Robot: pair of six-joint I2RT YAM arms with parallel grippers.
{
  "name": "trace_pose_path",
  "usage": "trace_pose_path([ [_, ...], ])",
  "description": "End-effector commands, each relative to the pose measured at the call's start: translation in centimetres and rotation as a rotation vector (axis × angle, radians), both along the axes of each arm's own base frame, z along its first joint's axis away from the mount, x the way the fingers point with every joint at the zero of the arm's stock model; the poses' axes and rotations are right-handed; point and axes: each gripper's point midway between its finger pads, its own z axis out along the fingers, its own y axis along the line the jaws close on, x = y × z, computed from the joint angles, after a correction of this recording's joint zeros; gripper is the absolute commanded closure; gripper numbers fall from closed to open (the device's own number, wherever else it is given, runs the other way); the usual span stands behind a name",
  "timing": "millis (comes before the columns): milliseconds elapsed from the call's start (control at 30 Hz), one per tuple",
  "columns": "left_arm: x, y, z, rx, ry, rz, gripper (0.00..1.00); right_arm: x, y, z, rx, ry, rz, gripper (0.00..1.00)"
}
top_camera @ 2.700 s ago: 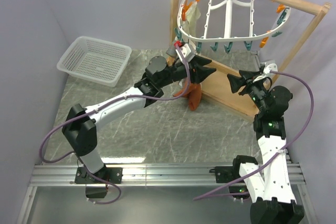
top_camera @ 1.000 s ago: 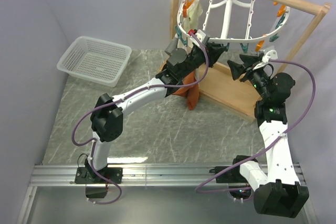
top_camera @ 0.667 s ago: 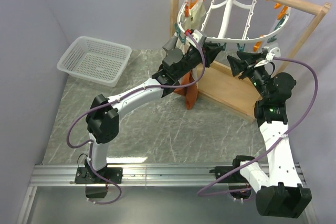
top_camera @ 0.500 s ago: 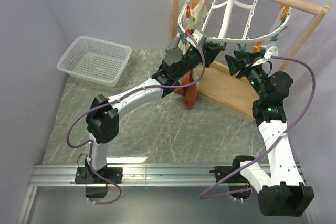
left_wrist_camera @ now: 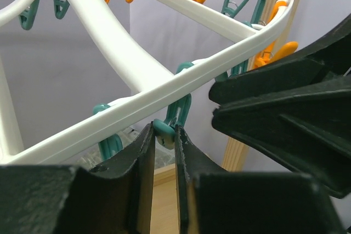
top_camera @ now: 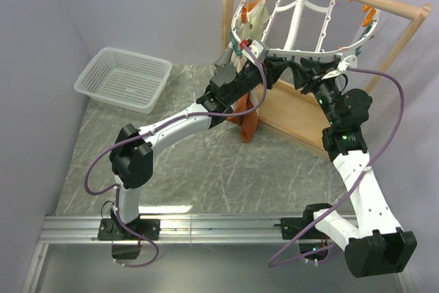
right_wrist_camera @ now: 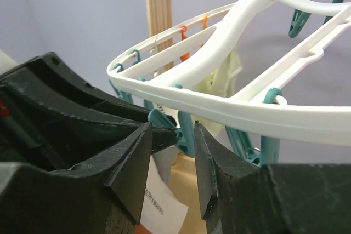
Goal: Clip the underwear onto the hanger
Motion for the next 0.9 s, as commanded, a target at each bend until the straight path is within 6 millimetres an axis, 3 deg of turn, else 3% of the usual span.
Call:
trace_pose_path([
  [0, -2.4, 0.9, 3.6, -0.041, -0.082, -0.053, 0.81, 0.1, -0.7, 3.6, 0.01, -0.101, -0.06, 0.57],
  [433, -2.9, 0.5, 3.4, -0.023, -0.091, -0.08, 0.81, 1.5, -0.4, 3.5, 0.009, -0.089, -0.091, 0.64],
  [700, -3.2, 0.7, 2.9, 0.018, -0.135, -0.079, 0.7, 1.5, 0.5, 3.4, 0.009, -0.065, -0.044, 0.85],
  [867, -3.2, 1.0, 2.3, 0.024, -0.122, -0.075, 0.56, 1.5, 0.8, 3.6, 0.019, -0.054, -0.024, 0.96],
])
